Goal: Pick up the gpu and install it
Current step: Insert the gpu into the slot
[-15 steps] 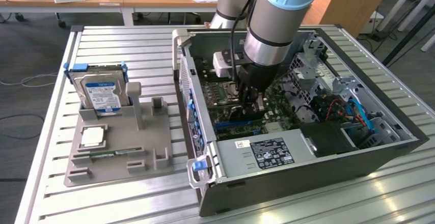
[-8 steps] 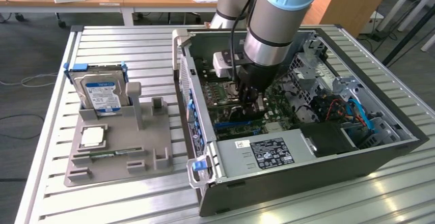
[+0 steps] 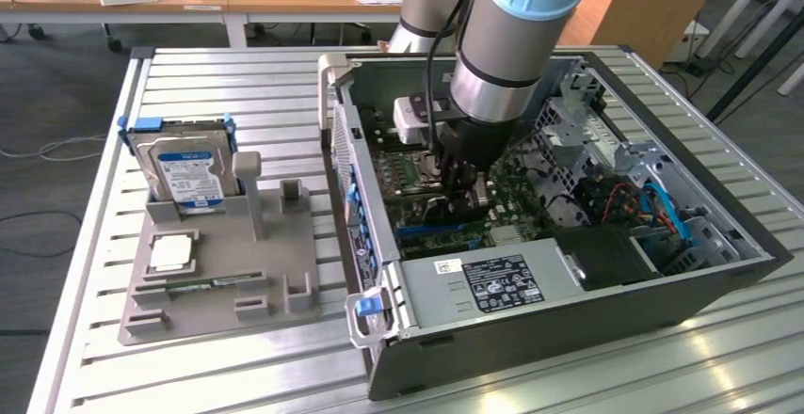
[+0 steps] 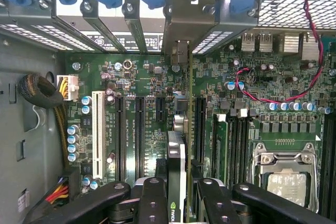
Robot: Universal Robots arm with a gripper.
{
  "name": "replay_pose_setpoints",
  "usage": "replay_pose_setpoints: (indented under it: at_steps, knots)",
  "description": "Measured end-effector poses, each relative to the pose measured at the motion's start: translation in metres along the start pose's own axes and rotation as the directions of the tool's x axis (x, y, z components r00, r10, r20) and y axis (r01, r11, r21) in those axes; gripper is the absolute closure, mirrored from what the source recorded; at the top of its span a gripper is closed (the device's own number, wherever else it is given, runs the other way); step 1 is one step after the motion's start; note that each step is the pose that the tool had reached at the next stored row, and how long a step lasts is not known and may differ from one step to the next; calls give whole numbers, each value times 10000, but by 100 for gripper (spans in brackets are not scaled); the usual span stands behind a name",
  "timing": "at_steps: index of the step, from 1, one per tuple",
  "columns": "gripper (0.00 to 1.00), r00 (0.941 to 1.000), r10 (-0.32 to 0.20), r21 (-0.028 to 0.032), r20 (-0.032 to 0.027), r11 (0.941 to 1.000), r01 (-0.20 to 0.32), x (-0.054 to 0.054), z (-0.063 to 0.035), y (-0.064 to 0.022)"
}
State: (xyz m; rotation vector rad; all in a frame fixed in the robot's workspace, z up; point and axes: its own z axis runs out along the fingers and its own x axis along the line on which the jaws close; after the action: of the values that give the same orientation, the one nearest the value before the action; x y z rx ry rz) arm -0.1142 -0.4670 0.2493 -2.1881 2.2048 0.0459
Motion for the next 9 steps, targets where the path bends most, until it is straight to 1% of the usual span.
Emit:
replay_pose_setpoints:
  at_steps: [9]
  knots:
    - [73, 10000, 0, -1, -1, 10000, 0, 0, 4, 1]
